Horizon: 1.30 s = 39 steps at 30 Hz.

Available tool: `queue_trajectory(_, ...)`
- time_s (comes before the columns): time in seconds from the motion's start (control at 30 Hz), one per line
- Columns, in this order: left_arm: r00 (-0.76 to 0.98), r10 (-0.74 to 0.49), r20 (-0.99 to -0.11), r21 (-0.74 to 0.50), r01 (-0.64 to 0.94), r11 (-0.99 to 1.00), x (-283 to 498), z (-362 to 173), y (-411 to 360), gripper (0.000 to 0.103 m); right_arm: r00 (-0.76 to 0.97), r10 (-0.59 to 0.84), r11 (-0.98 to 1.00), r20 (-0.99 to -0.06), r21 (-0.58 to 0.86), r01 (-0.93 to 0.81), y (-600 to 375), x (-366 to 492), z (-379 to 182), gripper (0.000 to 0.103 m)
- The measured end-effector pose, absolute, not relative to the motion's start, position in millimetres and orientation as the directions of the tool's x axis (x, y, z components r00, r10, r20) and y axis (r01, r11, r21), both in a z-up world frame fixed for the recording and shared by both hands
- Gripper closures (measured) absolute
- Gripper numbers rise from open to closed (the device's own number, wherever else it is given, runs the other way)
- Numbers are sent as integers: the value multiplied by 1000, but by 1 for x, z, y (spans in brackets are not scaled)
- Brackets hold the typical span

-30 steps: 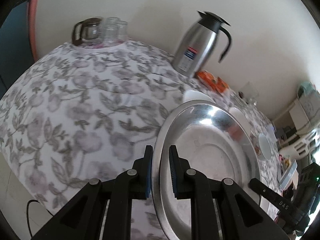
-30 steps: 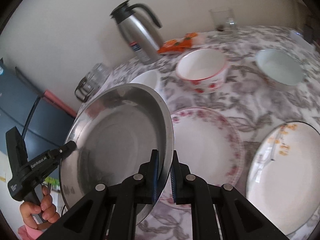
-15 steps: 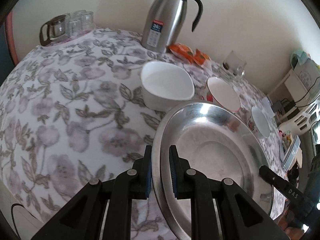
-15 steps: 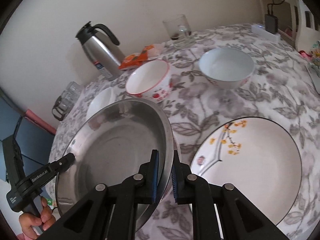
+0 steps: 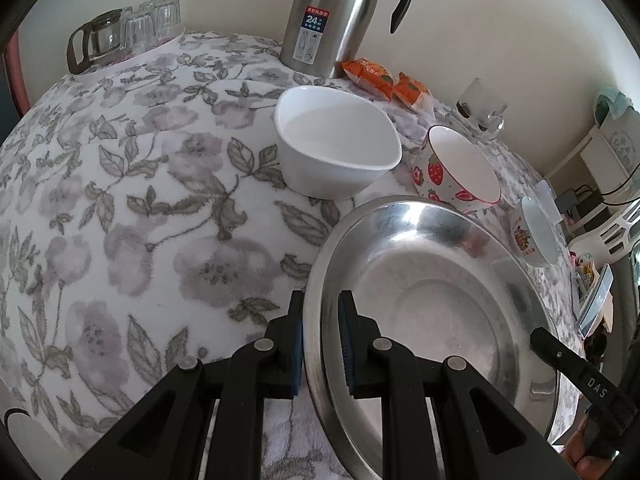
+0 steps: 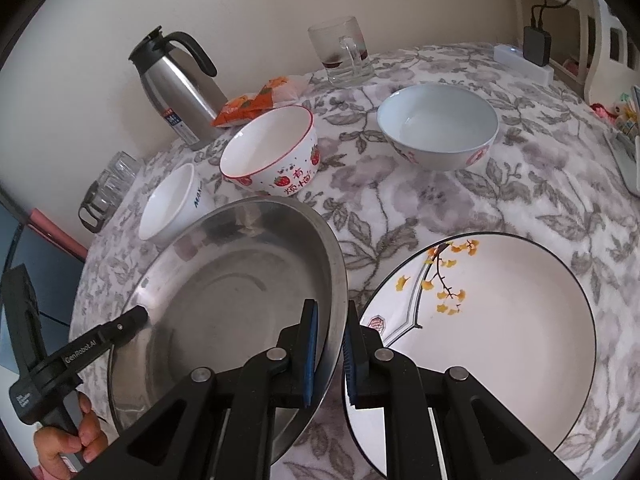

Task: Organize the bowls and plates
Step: 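Lift the steel tray by its rim with the left tool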

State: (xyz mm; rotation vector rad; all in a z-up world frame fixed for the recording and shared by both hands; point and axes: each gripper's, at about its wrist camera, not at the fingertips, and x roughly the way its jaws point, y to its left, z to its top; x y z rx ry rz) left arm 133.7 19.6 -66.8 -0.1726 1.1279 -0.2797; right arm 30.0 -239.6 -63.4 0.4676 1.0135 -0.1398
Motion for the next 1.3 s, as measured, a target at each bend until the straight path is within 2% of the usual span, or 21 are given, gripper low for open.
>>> queue_trajectory(0.6,362,-291,-886,-255,145,956,135,-84,14,86,479,68,897,-875,264,354,-238,33,-75,89)
queue_trajectory(1.3,413,-267,-871,-223,152,963,144,-84,12,84,483,34,917,-875,219,333,-232,40,-79,88)
